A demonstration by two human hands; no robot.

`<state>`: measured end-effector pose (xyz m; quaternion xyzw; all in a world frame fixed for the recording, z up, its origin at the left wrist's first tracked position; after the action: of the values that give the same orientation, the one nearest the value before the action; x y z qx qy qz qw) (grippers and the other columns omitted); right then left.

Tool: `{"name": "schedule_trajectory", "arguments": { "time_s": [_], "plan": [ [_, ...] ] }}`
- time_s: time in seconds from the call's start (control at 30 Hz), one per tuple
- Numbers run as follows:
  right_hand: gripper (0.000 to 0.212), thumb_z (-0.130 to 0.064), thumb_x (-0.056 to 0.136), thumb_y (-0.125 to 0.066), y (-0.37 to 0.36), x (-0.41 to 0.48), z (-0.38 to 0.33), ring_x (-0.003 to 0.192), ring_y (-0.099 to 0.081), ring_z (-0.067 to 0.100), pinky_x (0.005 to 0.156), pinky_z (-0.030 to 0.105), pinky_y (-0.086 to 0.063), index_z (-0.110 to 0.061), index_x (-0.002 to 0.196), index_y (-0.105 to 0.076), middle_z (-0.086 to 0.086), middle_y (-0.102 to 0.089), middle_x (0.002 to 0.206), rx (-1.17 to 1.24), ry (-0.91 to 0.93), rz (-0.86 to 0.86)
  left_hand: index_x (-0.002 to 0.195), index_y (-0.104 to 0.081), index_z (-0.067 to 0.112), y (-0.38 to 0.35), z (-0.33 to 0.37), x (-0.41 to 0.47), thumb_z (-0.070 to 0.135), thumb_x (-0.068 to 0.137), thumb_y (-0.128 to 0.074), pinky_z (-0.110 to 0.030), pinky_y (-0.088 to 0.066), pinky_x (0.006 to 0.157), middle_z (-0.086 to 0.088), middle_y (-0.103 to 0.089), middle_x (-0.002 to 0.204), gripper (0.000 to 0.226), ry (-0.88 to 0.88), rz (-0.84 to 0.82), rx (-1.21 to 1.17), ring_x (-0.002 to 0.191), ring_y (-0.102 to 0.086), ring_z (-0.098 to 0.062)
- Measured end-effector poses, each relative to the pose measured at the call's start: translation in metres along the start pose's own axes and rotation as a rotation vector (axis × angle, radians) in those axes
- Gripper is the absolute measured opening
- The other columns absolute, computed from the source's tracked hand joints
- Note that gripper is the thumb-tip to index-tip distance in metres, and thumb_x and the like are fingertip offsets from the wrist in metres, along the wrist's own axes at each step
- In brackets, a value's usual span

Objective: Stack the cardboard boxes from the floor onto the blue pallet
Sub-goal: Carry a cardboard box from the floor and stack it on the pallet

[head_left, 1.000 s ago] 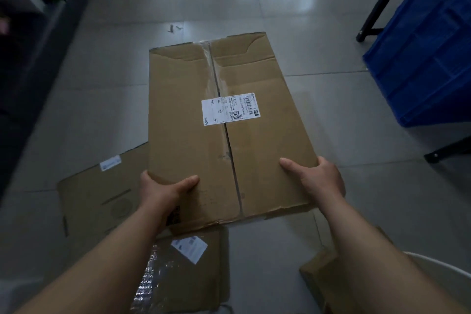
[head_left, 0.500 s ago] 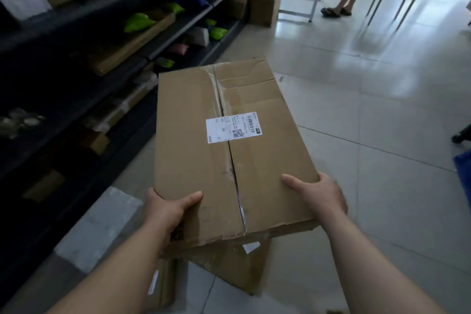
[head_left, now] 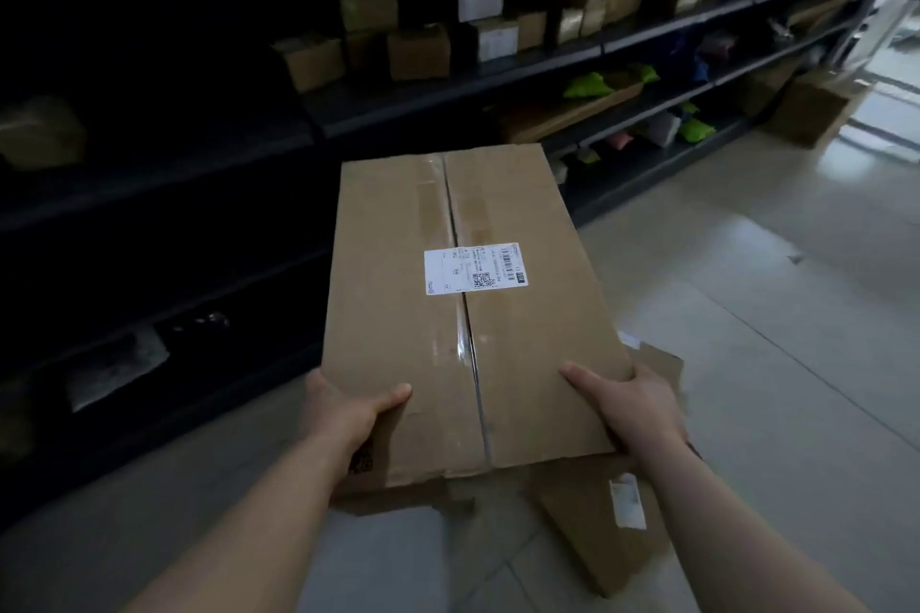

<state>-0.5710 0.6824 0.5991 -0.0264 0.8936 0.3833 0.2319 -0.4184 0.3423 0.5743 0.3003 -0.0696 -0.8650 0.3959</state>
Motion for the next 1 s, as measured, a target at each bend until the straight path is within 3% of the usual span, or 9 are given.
{"name": "schedule_trajectory", "arguments": {
  "time_s": [0.17,0.47,0.67,0.9,1.0],
  "plan": [
    [0.075,-0.077,0.056,-0.068,-0.052,-0.053,-0.062,0.097,-0.063,0.031,0.084,0.045,-0.053,-0.018,0.101,-0.059,0.004,-0.066,0.101,-0.115,0.19,-0.097,0.119,-0.056,0.016,0.105,-0.046,-0.032,0.033,0.04,-0.095,-0.032,-0.047,0.085,-0.001,-0.067,0.113,0.09,0.063,0.188,-0.12,0.102,-0.063,-0.024],
    [0.064,-0.074,0.062,-0.068,-0.163,-0.185,-0.144,0.086,-0.057,0.026,0.084,0.044,-0.052,-0.024,0.096,-0.05,0.0,-0.057,0.09,-0.266,0.503,-0.344,0.125,-0.045,0.015,0.266,-0.142,-0.118,0.028,0.046,-0.096,-0.035,-0.046,0.087,-0.005,-0.061,0.117,0.095,0.185,0.479,-0.374,0.099,-0.057,-0.024],
    [0.07,-0.062,0.063,-0.076,-0.256,-0.3,-0.185,0.091,-0.06,0.025,0.085,0.044,-0.053,-0.016,0.111,-0.055,0.0,-0.059,0.095,-0.288,0.639,-0.552,0.13,-0.038,0.015,0.378,-0.202,-0.179,0.032,0.049,-0.094,-0.041,-0.045,0.095,-0.004,-0.056,0.122,0.1,0.263,0.653,-0.484,0.11,-0.054,-0.028],
    [0.068,-0.072,0.058,-0.071,-0.362,-0.441,-0.215,0.09,-0.06,0.024,0.084,0.046,-0.053,-0.024,0.101,-0.052,-0.001,-0.061,0.097,-0.433,0.779,-0.66,0.121,-0.045,0.014,0.504,-0.27,-0.236,0.019,0.055,-0.093,-0.037,-0.045,0.096,-0.005,-0.058,0.123,0.082,0.293,0.829,-0.584,0.106,-0.055,-0.024],
    [0.064,-0.071,0.06,-0.069,-0.406,-0.5,-0.223,0.086,-0.06,0.022,0.081,0.043,-0.053,-0.024,0.099,-0.052,-0.002,-0.059,0.092,-0.47,0.835,-0.697,0.134,-0.036,0.01,0.558,-0.298,-0.256,0.023,0.056,-0.092,-0.039,-0.042,0.098,-0.009,-0.054,0.131,0.098,0.323,0.892,-0.618,0.118,-0.052,-0.029]
  ]
}}
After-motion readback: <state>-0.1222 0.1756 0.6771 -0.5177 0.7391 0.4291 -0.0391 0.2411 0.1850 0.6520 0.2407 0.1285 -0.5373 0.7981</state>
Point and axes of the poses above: each hand's wrist, its own x-axis towards the middle knuckle, its own y-axis out of the back of the hand, z = x × y, the point moved 8 cm from there along x, towards the middle knuckle
